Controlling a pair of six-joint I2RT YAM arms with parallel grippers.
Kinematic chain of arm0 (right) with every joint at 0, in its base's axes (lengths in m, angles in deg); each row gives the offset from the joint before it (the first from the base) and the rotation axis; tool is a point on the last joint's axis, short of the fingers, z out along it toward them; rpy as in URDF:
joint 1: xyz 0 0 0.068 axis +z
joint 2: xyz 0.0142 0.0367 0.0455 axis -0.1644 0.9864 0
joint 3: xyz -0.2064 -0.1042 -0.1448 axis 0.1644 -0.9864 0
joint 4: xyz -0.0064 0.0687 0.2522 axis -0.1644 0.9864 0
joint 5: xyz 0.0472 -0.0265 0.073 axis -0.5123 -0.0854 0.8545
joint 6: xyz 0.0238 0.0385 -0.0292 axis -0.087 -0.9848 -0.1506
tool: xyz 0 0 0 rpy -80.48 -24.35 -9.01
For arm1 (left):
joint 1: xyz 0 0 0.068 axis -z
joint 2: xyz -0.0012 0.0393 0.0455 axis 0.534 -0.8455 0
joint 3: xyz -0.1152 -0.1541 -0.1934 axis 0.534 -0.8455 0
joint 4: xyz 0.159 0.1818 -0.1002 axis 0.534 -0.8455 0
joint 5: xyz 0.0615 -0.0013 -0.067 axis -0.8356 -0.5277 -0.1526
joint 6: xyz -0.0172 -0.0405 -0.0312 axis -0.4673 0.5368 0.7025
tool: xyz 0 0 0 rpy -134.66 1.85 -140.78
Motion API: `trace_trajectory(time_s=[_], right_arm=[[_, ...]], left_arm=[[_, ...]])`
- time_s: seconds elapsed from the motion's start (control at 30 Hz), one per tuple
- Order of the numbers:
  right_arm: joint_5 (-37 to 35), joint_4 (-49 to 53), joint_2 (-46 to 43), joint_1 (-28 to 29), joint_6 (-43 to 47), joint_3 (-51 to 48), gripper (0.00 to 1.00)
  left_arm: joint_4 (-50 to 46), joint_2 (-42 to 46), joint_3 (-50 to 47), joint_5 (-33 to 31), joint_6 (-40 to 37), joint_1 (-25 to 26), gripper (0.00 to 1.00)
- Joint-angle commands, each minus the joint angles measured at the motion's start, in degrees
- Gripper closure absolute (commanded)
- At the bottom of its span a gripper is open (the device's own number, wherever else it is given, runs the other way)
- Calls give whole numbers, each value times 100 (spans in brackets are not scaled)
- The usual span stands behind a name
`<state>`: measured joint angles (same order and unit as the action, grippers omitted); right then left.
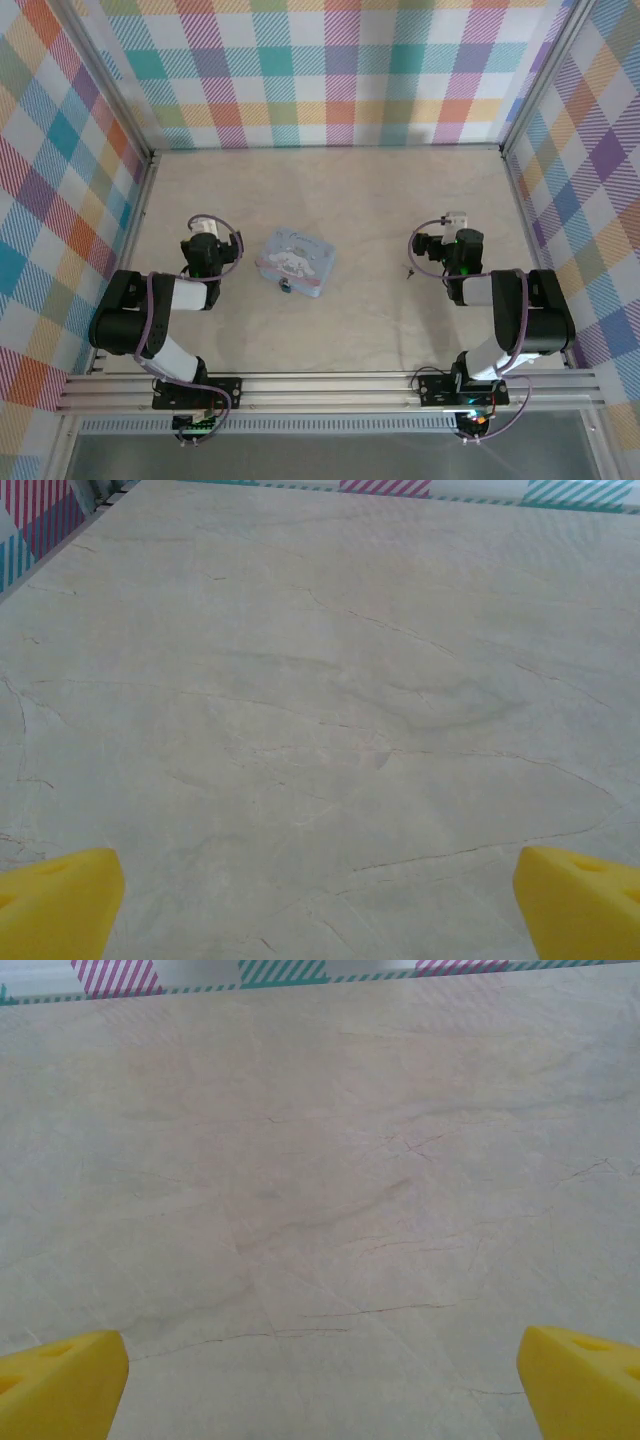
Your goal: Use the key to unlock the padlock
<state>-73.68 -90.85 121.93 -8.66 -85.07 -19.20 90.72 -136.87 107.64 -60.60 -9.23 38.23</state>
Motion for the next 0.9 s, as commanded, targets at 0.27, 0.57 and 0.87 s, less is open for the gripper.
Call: trace_trajectory(time_s=[0.27,0.57,0.87], right_arm=[[119,-50,-77,-27,25,96,0],[124,-41,-77,-27,25,101,0],[-6,1674,-966,-20,-53,611,0]], left_arm=[[144,26,-29,27,-43,-16,0],[141,28,-33,27,-40,-16,0],[-1005,468,439,-70,0,-11,0]])
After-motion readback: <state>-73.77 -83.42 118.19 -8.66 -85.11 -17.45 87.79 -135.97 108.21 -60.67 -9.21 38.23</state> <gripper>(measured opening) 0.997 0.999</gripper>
